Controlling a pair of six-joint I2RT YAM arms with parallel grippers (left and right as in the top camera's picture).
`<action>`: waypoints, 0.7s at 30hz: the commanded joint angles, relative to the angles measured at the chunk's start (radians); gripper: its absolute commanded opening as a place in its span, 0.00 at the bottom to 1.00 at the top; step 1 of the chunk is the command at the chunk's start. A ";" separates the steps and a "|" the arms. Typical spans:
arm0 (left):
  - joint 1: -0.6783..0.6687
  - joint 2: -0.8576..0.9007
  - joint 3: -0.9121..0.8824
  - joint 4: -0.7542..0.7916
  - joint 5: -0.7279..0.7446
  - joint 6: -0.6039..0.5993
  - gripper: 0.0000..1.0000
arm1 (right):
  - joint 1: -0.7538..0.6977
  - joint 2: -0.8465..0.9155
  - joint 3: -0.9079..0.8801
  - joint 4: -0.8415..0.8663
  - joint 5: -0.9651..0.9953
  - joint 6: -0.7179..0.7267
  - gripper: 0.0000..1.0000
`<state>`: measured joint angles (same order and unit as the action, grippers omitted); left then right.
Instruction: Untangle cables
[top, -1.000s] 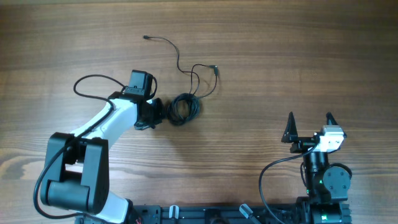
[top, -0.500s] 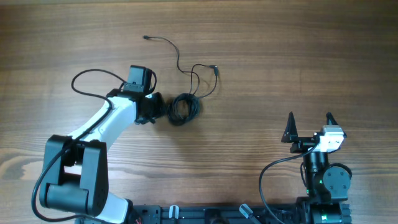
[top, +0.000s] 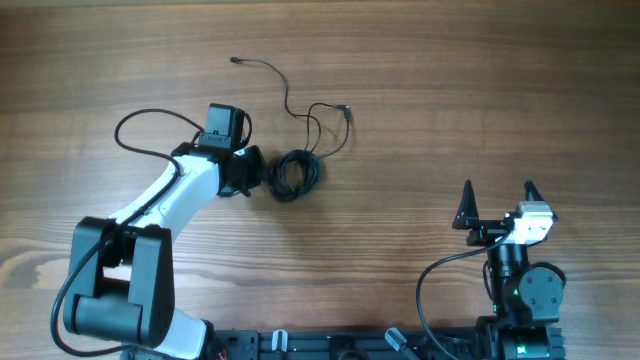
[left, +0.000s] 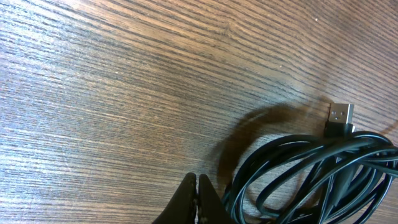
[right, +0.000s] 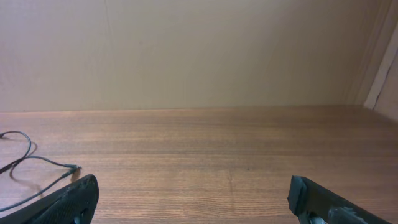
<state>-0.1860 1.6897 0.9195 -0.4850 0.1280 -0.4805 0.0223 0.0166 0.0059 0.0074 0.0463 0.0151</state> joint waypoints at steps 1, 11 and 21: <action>-0.002 -0.019 0.013 0.003 -0.006 0.000 0.05 | -0.004 -0.005 -0.001 0.005 0.016 0.012 1.00; -0.026 -0.019 -0.029 0.027 -0.014 0.000 0.13 | -0.004 -0.005 0.000 0.005 0.016 0.012 1.00; -0.026 -0.018 -0.037 0.036 -0.014 0.000 0.15 | -0.004 -0.005 -0.001 0.005 0.016 0.012 1.00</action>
<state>-0.2104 1.6897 0.8925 -0.4583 0.1276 -0.4808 0.0223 0.0166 0.0063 0.0074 0.0463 0.0151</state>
